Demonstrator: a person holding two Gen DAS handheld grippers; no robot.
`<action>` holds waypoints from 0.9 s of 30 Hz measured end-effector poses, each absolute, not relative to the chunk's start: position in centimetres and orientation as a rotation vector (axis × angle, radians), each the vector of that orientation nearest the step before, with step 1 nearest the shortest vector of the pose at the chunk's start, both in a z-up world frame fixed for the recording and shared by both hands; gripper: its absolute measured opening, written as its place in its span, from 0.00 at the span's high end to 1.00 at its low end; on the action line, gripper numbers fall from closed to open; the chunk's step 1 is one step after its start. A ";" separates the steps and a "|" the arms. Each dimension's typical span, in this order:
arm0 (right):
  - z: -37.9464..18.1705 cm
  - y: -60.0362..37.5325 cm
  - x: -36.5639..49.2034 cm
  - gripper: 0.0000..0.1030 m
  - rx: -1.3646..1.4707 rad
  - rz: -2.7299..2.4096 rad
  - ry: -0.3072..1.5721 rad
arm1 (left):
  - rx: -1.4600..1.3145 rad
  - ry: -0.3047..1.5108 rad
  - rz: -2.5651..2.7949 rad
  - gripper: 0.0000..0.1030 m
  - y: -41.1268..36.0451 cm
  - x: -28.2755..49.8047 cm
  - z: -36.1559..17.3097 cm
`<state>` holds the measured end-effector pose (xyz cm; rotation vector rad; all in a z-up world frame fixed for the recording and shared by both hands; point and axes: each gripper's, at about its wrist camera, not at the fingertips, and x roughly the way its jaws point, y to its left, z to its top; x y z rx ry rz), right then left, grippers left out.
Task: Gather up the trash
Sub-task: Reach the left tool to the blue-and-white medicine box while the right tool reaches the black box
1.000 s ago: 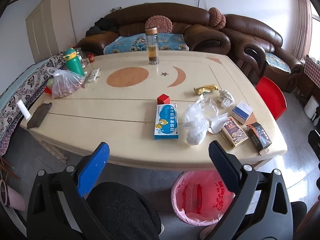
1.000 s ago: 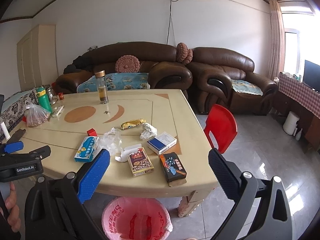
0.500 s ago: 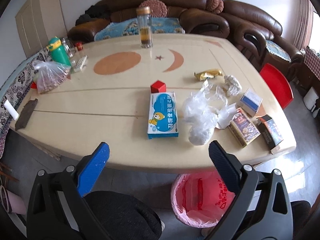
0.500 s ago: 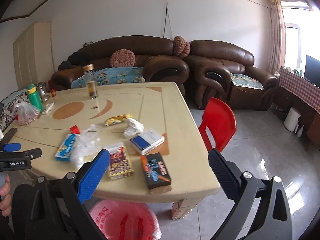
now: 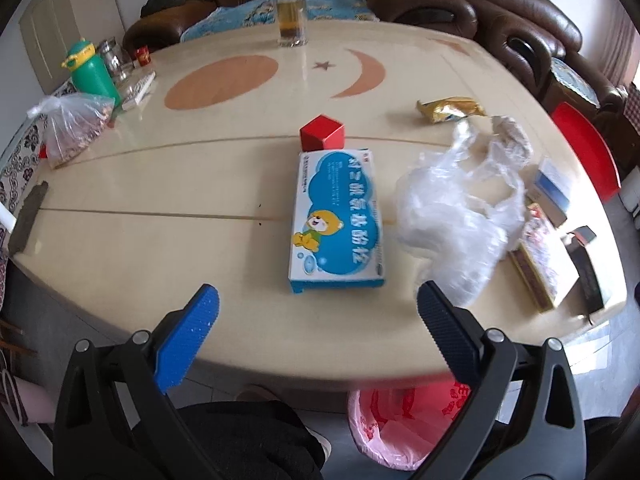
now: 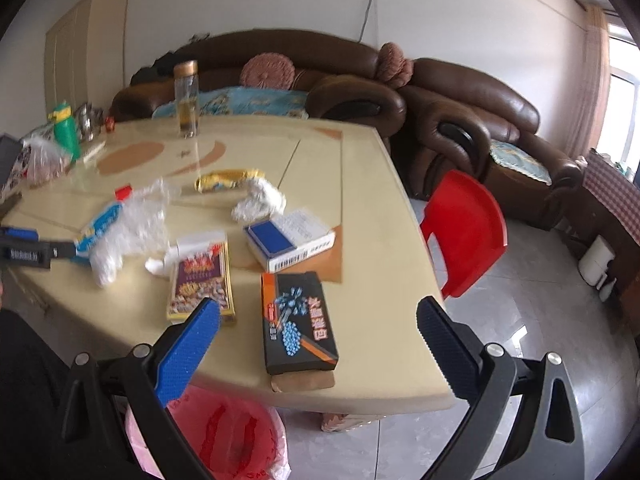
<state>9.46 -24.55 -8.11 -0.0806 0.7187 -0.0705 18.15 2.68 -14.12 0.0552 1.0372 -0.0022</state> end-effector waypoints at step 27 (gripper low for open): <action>-14.5 -25.4 12.5 0.19 -0.116 -0.044 0.777 | 0.050 1.091 -0.052 0.06 2.6 22.8 -18.2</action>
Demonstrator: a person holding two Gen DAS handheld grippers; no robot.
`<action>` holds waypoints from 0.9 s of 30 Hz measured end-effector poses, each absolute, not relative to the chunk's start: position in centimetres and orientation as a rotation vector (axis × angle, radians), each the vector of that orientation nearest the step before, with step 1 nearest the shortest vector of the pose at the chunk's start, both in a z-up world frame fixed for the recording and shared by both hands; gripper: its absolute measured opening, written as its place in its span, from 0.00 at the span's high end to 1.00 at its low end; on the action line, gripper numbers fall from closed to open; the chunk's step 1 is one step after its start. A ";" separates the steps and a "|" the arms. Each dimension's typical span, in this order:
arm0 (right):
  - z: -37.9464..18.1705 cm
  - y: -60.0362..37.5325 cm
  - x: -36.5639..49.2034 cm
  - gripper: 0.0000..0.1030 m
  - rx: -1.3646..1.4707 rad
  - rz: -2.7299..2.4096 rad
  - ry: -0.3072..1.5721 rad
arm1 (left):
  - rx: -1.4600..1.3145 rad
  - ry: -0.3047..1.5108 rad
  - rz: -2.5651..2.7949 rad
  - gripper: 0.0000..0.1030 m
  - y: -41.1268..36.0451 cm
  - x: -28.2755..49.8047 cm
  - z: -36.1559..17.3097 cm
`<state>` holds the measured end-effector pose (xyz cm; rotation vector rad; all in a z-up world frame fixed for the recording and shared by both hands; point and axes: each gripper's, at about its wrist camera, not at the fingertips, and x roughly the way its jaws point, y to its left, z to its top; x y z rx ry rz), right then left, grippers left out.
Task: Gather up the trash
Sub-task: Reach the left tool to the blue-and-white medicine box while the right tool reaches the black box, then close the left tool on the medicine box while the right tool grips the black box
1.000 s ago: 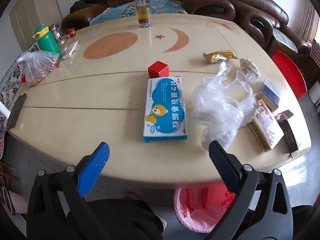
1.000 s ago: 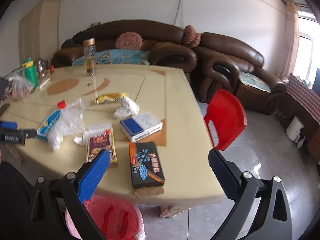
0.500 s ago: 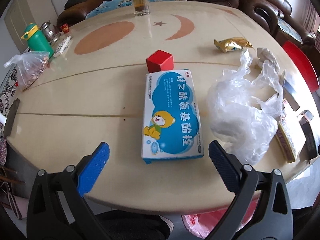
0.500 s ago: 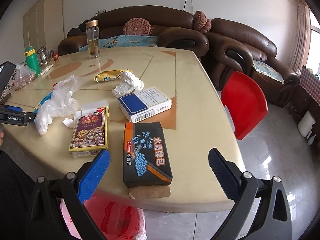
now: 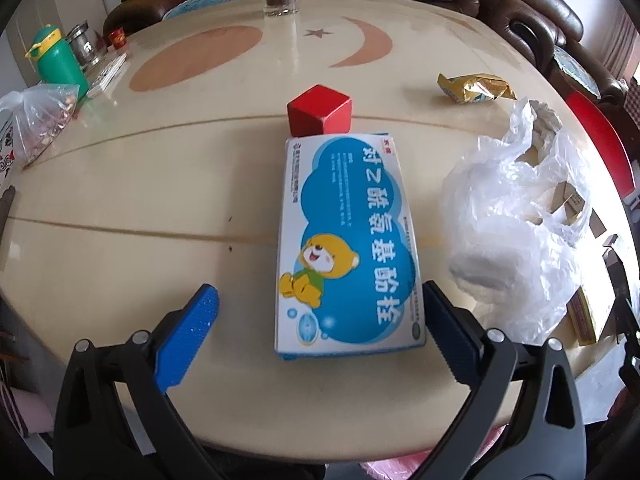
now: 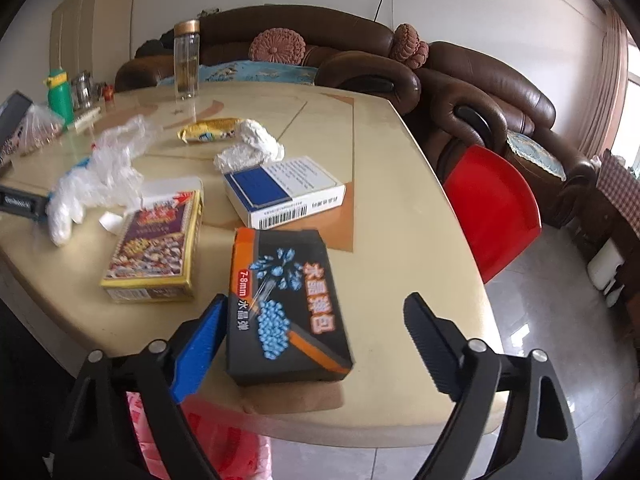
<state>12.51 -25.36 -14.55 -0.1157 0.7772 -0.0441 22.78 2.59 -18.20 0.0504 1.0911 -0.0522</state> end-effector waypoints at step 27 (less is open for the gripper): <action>-14.9 -25.1 12.9 0.45 0.028 -0.099 0.787 | 0.011 1.091 -0.083 0.41 3.2 23.0 -17.4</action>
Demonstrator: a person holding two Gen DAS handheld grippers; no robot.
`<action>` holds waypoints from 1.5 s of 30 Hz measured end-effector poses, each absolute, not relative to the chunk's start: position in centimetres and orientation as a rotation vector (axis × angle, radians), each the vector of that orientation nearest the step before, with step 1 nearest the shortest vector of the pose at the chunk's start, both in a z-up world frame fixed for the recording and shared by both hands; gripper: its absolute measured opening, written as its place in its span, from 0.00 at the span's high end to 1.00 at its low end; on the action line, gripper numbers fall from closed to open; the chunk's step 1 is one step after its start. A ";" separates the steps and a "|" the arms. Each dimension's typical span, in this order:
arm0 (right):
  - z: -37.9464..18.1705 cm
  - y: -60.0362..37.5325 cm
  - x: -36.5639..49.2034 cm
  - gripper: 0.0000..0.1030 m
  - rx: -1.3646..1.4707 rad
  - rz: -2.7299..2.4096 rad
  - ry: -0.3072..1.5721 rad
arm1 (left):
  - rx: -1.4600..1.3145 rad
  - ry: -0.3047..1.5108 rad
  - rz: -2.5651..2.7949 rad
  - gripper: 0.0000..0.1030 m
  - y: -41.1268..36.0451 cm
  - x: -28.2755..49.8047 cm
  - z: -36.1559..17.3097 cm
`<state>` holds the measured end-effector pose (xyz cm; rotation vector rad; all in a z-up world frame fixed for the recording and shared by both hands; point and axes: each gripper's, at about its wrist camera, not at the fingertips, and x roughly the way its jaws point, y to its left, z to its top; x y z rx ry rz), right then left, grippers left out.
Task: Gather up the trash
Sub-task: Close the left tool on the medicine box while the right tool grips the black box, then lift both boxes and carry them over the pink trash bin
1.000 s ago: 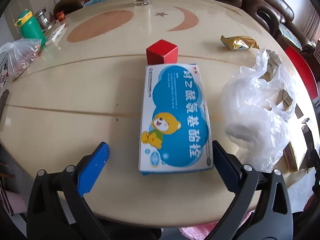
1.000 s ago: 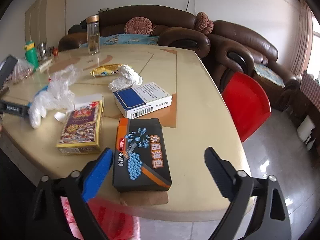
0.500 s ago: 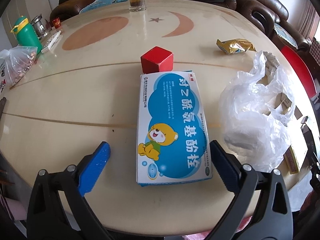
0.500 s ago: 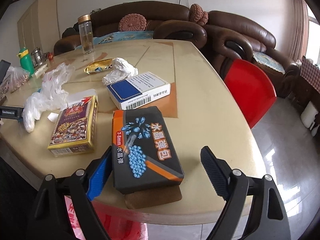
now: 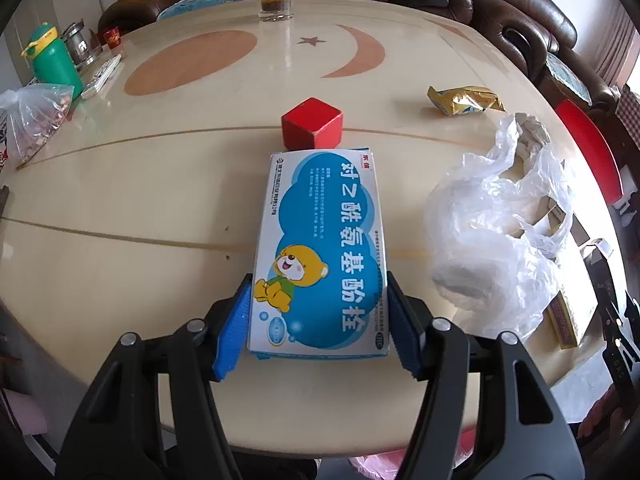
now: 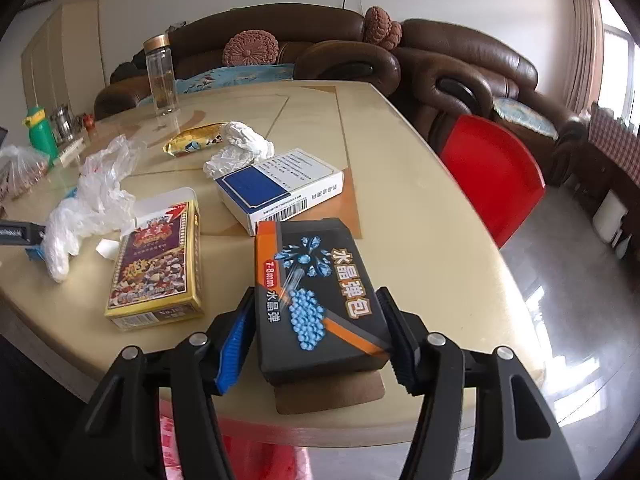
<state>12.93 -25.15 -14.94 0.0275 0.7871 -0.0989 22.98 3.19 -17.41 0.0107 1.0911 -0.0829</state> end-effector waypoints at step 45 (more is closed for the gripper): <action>-4.6 -18.5 7.8 0.48 -0.133 -0.096 0.519 | 0.110 0.851 -0.082 0.41 2.8 14.6 -9.0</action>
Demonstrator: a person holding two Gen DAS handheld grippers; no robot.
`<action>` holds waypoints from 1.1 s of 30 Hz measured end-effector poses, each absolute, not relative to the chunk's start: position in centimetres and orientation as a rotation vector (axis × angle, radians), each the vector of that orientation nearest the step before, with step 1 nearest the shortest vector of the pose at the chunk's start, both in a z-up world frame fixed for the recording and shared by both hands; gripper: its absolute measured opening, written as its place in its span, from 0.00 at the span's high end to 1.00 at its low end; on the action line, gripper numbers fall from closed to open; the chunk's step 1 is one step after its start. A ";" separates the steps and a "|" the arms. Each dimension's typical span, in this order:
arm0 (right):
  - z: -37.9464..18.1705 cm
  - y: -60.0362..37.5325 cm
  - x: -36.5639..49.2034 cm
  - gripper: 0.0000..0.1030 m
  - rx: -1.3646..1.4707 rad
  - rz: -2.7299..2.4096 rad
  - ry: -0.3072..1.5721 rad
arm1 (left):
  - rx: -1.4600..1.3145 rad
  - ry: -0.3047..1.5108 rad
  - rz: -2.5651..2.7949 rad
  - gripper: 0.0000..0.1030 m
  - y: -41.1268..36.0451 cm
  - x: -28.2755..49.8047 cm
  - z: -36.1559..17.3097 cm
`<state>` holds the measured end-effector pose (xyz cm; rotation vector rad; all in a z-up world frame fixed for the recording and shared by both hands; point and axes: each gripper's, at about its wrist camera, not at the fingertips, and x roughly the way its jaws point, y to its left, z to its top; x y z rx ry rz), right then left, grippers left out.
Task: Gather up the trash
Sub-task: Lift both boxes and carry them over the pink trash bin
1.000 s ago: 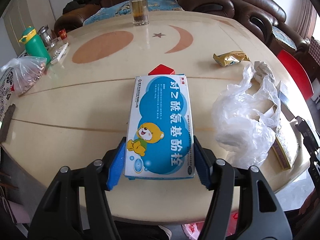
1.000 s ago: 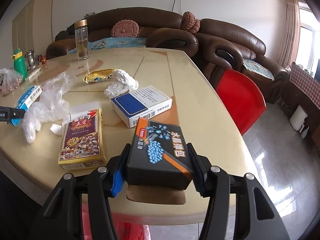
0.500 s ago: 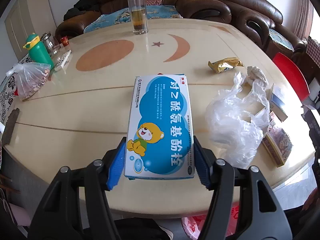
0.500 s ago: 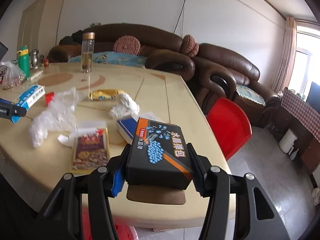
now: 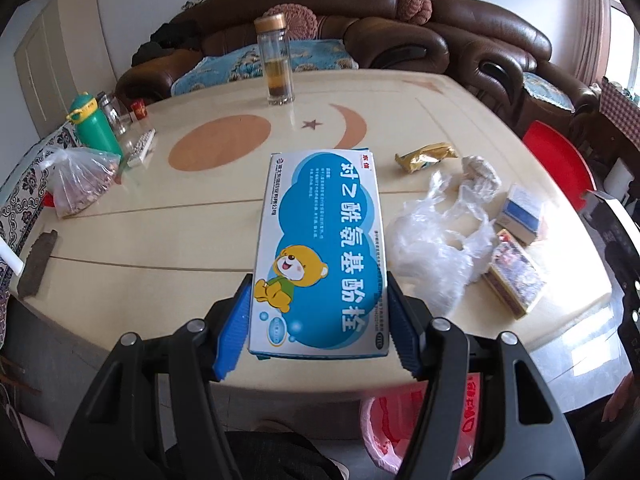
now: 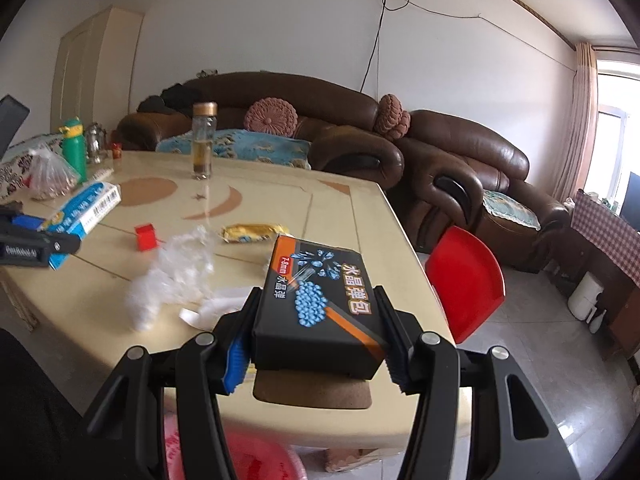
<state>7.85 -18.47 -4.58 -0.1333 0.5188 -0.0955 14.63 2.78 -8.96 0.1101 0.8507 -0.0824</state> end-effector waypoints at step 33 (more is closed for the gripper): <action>4.6 -12.9 -4.6 0.48 -0.154 -0.008 0.380 | 0.158 0.676 -0.196 0.41 2.2 1.3 -2.1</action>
